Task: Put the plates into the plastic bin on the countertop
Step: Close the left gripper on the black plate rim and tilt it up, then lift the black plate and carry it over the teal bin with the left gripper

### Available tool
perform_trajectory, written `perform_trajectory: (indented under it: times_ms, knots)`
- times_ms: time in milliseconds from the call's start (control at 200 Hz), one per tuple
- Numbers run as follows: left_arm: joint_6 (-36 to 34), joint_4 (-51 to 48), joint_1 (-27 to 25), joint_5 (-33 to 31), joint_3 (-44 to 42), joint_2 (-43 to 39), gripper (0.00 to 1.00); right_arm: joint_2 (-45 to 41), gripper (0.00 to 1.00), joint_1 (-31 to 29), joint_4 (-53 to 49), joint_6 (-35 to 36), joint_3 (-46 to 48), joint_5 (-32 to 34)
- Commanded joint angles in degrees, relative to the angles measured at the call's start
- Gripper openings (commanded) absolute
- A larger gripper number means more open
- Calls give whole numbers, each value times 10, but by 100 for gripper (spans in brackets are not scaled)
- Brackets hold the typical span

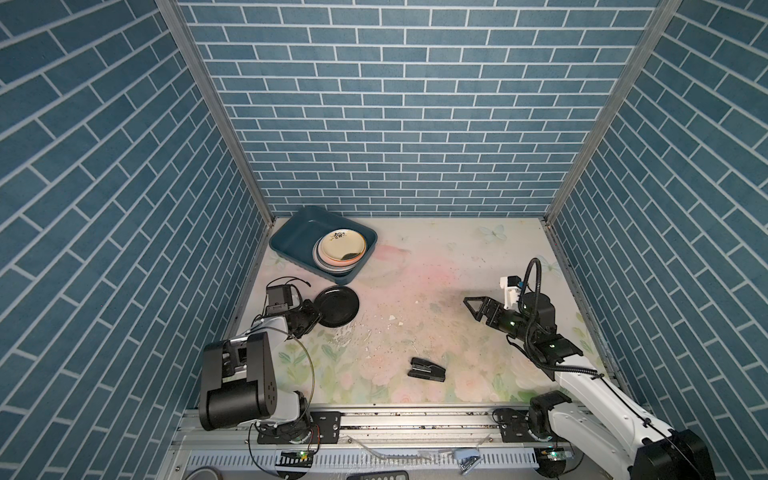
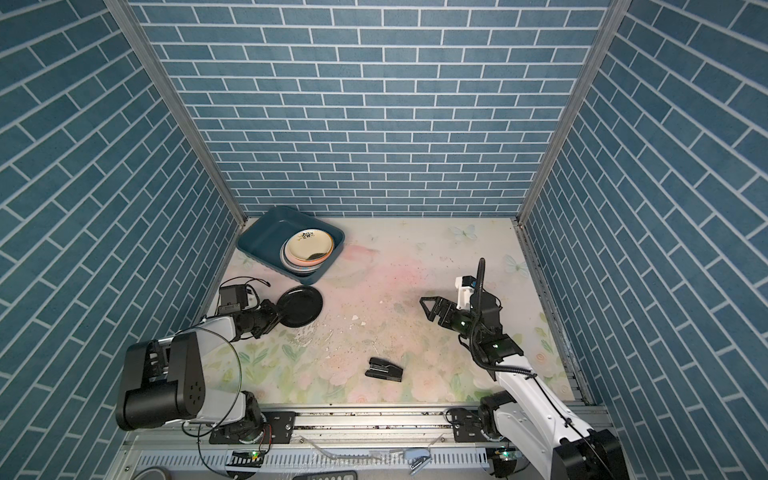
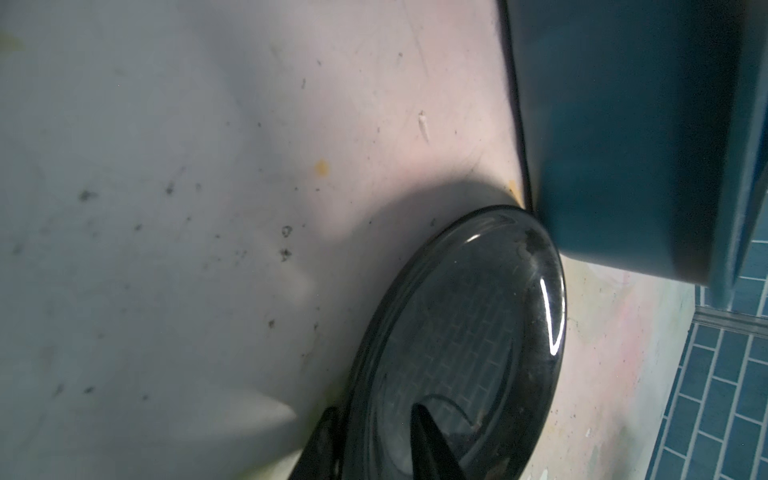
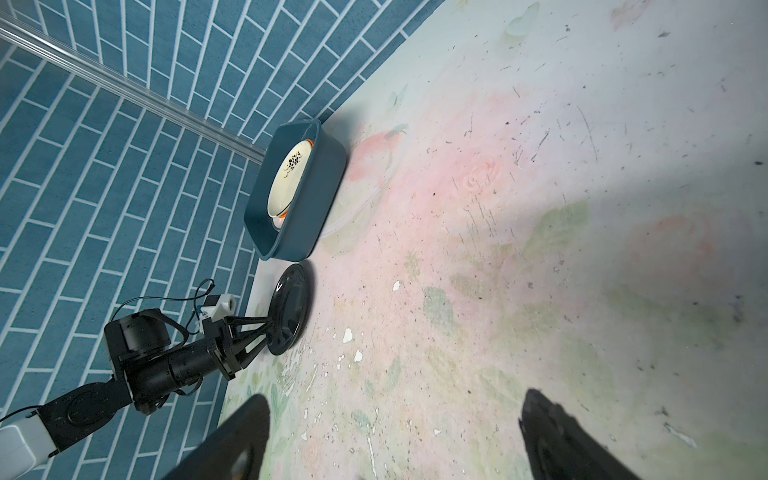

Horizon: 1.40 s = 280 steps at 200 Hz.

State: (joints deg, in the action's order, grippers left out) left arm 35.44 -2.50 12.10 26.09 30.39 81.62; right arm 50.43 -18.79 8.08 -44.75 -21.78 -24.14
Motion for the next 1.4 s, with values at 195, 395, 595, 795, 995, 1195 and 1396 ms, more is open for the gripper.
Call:
perform_trajectory:
  times_ms: [195, 395, 595, 795, 995, 1195, 1396]
  knots:
    - [-14, -7, 2, -10, -9, 7, 8, 9, 94, 2, 2, -5, -4, 12]
    - [-6, 5, 2, -2, -21, -2, 4, 19, 94, 2, 5, -5, -5, 7]
    - [0, 0, 0, 6, -26, -15, 0, 5, 94, 2, 0, -5, 2, 9]
    - [9, -19, -15, 2, -30, -53, 0, -11, 94, 1, -8, -6, 7, 13]
    - [20, -46, -34, 2, -19, -95, 0, -24, 94, 2, -17, -8, 10, 17]
    - [19, -103, -62, -19, 13, -139, 0, -37, 94, 2, -25, -11, 11, 19]
    - [14, -161, -75, -20, 57, -188, 0, -48, 94, 2, -32, -11, 12, 21]
